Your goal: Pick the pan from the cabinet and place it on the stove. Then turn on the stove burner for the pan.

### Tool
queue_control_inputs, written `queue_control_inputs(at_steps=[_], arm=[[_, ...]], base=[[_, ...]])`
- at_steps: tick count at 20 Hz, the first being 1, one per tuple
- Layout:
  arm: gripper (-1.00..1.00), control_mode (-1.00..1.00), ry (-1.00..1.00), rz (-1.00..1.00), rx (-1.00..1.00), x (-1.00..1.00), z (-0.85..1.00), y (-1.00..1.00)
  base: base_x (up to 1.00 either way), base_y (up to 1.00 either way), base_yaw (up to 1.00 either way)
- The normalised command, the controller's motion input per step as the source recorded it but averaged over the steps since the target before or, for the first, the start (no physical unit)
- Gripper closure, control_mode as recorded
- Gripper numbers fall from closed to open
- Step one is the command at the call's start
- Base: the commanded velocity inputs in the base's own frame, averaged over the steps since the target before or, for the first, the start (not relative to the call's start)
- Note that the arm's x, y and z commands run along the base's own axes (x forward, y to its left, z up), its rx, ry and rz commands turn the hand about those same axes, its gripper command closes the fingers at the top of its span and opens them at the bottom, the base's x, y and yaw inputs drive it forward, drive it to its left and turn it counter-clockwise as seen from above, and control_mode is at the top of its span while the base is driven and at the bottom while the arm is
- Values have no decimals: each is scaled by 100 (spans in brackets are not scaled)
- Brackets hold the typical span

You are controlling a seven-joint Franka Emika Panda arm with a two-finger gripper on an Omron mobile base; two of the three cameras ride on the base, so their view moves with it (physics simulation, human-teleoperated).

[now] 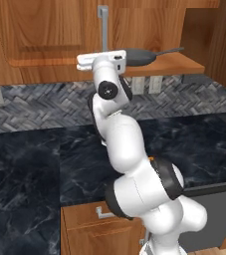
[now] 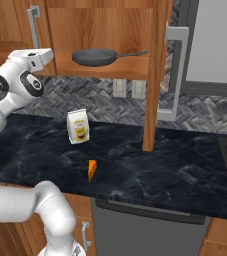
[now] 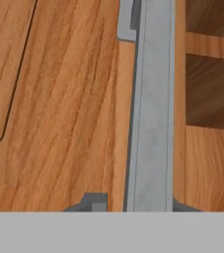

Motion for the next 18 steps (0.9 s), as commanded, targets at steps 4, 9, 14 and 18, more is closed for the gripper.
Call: queue_control_inputs(at_steps=[4, 9, 14, 18], arm=[[100, -100, 0, 0, 0, -51, 0, 0], [100, -100, 2, 0, 4, -55, 0, 14], [100, -100, 8, 0, 5, -59, 0, 26], [100, -100, 12, 0, 6, -62, 0, 34]], base=[[0, 0, 0], [0, 0, 0], [0, 0, 0], [0, 0, 0]])
